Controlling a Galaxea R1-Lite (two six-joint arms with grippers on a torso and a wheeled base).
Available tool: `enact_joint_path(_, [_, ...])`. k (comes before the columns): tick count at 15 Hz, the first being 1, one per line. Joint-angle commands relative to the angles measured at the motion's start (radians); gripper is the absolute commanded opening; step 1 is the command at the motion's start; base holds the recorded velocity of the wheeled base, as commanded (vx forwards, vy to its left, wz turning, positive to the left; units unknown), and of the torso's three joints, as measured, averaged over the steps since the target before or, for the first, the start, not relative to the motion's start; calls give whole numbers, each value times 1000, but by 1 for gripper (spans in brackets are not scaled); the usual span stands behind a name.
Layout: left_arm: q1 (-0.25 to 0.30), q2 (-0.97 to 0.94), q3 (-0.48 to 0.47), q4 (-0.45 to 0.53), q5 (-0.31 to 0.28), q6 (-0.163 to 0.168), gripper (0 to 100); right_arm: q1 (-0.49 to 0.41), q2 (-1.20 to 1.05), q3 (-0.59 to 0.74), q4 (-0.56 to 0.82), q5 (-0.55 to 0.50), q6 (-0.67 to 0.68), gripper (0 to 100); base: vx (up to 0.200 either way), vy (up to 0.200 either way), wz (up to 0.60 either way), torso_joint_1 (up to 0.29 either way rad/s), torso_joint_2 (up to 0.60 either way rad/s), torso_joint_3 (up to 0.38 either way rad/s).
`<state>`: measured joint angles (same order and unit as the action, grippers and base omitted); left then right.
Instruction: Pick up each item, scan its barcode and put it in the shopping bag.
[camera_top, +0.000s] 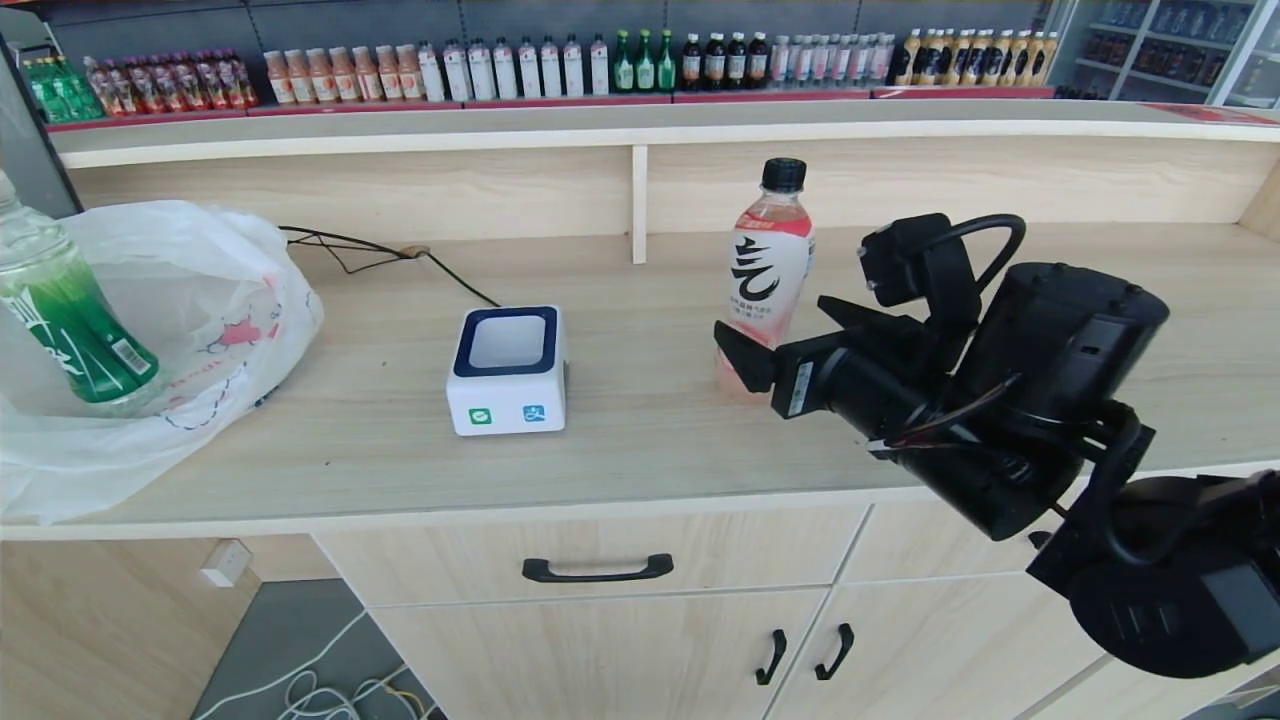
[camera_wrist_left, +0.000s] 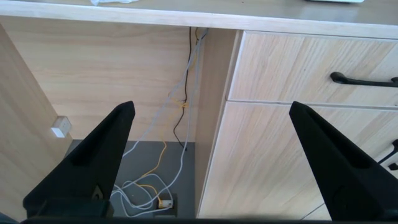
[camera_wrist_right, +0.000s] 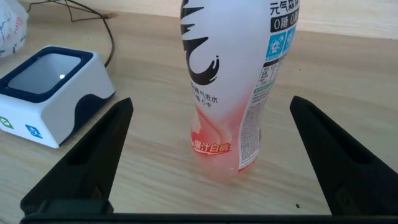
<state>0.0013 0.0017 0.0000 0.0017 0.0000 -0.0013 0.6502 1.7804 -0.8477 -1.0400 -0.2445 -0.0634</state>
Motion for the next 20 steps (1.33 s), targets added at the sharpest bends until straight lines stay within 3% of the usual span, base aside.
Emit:
enact_joint_path(1, [0, 0, 0, 0, 0, 0, 100, 0, 42, -30, -3, -9, 5, 100, 0, 0, 0, 0, 0, 0])
enact_joint_path(20, [0, 0, 0, 0, 0, 0, 100, -46, 174, -208, -3, -32, 27, 100, 0, 0, 0, 0, 0, 0])
